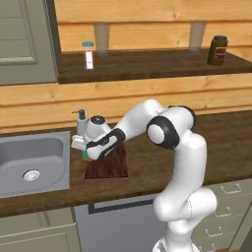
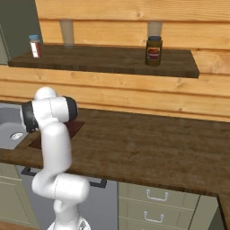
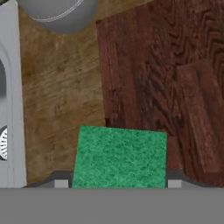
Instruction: Pick up the sponge from the counter and clean the cutting board by briefly scrubbing or pressing down on the cutting board. Once finished, release the sponge.
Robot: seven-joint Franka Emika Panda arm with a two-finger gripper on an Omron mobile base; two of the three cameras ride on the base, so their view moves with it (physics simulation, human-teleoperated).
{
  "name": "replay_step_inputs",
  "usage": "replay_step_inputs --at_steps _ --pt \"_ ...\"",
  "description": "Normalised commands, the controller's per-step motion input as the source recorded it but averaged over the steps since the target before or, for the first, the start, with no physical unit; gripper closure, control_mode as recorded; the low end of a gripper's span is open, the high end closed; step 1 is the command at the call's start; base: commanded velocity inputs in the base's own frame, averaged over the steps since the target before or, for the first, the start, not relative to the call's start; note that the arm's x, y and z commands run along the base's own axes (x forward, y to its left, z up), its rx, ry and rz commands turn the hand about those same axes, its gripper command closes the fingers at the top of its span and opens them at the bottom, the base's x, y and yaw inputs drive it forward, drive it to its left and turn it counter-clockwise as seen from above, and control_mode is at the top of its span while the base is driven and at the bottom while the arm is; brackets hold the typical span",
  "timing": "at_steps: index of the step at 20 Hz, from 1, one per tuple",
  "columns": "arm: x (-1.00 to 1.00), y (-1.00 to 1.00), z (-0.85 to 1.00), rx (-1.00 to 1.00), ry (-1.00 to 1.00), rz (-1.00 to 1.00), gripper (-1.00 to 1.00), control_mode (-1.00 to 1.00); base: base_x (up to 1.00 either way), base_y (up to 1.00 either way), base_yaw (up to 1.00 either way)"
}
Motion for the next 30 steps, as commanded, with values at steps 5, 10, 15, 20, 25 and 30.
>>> replay_step_inputs --at_steps 5,10,15,20,25,30 --pt "0.99 -0.04 0.0 0.0 0.0 -0.06 1.0 -1.0 0.0 0.0 0.0" --pt "1.0 -0.27 0.0 0.0 0.0 -0.02 1.0 -1.0 0.0 0.0 0.0" --pt "0.14 -0.2 -0.05 0.0 -0.03 0.01 1.0 -1.0 0.0 0.0 0.0" --pt "0.0 -0.78 -0.16 0.0 -0.15 0.09 1.0 -1.0 0.0 0.0 0.0" --pt "0.0 -0.96 -0.22 0.0 -0.21 0.13 1.0 -1.0 0.0 0.0 0.0" --pt "-0.1 -0.15 -0.04 0.0 -0.08 0.03 1.0 -1.0 0.0 0.0 0.0"
